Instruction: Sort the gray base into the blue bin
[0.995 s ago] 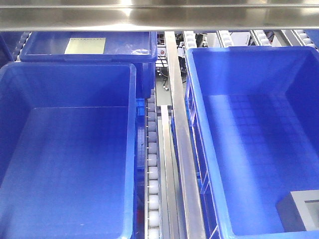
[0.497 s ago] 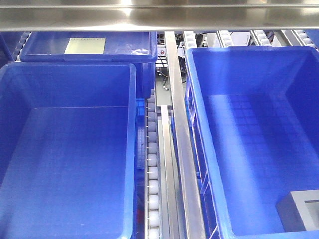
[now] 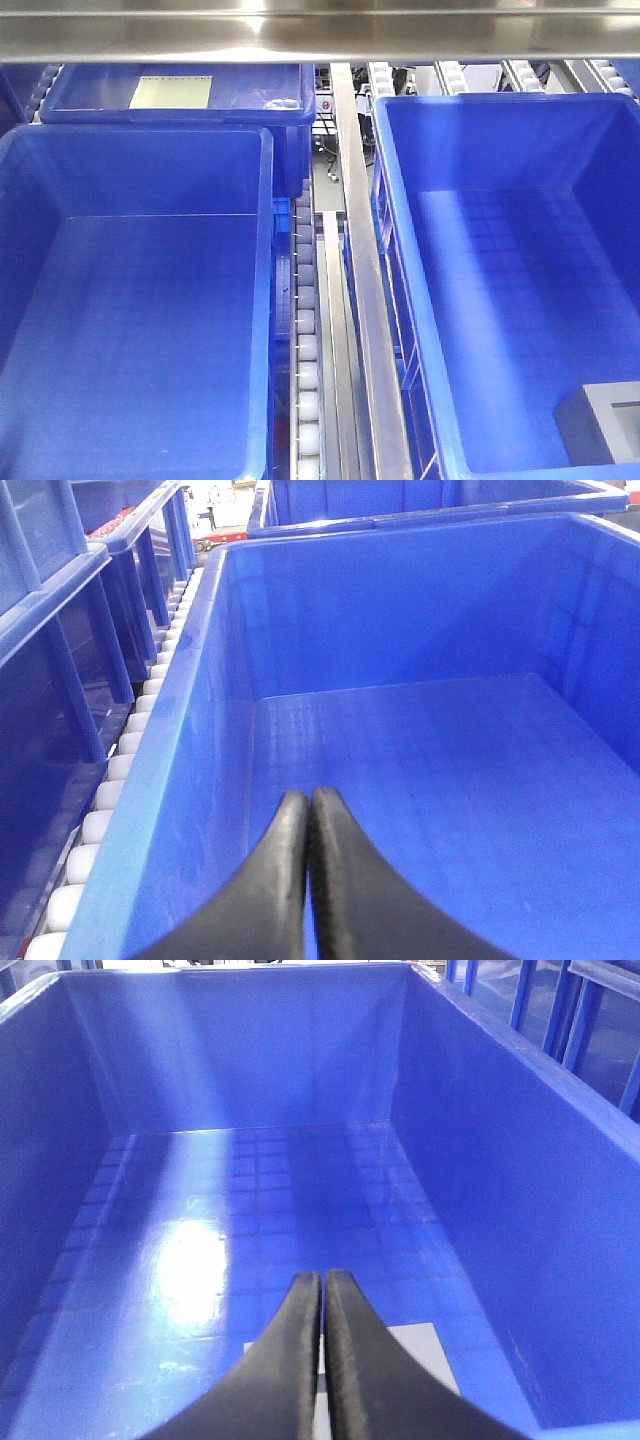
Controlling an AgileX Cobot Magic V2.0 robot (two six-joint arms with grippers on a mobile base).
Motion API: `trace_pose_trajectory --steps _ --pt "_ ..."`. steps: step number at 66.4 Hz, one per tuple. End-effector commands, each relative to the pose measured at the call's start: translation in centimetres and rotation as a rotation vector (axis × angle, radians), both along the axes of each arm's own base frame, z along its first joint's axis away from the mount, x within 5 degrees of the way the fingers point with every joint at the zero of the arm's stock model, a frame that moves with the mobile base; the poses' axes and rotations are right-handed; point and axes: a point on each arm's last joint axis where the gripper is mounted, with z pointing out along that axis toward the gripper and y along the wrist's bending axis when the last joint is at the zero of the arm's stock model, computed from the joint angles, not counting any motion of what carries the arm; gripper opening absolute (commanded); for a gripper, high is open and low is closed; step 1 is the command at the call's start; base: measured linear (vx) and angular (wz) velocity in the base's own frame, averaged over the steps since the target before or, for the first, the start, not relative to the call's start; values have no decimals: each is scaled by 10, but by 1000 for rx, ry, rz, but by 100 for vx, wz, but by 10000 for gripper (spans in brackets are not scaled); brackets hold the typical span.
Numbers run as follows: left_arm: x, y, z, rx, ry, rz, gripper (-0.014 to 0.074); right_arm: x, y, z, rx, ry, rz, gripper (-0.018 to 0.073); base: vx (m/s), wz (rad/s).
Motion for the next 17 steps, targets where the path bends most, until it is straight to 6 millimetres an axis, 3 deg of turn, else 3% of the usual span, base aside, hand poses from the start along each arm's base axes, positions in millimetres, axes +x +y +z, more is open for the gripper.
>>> trace_pose_trajectory --steps 1,17 --pt "-1 0 14 -2 -99 -1 -6 2 -1 3 -19 -31 -3 -5 0 0" --pt "-1 0 14 -2 -99 -1 -6 2 -1 3 -19 -31 -3 -5 0 0"
